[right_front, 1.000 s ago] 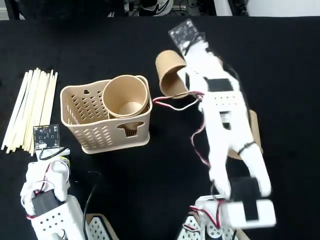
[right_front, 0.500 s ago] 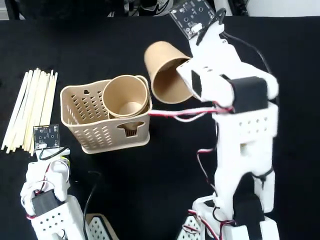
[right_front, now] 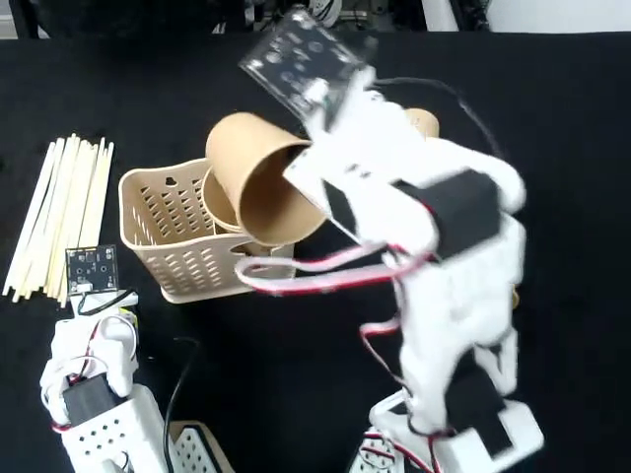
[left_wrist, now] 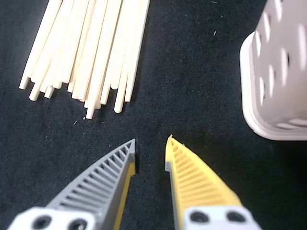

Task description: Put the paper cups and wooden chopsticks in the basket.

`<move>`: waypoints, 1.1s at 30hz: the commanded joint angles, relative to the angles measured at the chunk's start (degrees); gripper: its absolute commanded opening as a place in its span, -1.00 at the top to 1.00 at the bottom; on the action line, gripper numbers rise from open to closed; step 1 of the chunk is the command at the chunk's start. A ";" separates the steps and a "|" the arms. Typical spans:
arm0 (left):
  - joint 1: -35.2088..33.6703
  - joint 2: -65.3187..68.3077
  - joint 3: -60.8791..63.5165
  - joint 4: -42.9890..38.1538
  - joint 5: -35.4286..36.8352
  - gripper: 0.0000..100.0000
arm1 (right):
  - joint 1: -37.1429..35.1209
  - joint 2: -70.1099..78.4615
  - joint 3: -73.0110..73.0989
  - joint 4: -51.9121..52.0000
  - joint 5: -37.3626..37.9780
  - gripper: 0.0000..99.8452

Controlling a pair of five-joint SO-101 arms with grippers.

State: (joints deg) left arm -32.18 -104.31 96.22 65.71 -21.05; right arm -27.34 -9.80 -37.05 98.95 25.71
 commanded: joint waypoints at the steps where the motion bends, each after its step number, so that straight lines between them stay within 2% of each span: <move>1: 0.40 -0.18 1.10 -0.62 -0.35 0.77 | 0.70 3.47 -0.31 1.67 -0.26 0.98; 13: 0.48 -0.18 1.10 -0.70 -0.35 0.77 | 0.97 8.04 2.24 1.93 -0.53 0.95; 15: 0.48 -0.18 1.10 -0.70 -0.35 0.77 | 1.05 7.96 3.12 1.93 -0.53 0.81; 19: 0.48 -0.18 1.10 -0.70 -0.35 0.77 | 0.88 7.78 2.42 1.93 -0.09 0.36; 21: 0.48 -0.18 1.10 -0.70 -0.35 0.77 | 0.26 7.78 -0.22 1.76 -0.09 0.20; 25: 0.48 -0.18 1.10 -0.70 -0.35 0.77 | -4.40 8.31 -6.90 1.58 -0.44 0.18; 29: 0.48 -0.18 1.10 -0.70 -0.35 0.77 | -10.20 8.31 -7.16 -0.35 -0.44 0.18; 33: 0.48 -0.18 1.10 -0.70 -0.35 0.77 | -10.11 8.40 -3.56 -4.92 -0.18 0.18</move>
State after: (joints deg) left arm -32.18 -104.31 96.22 65.71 -21.05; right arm -37.10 -1.27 -41.54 97.01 25.71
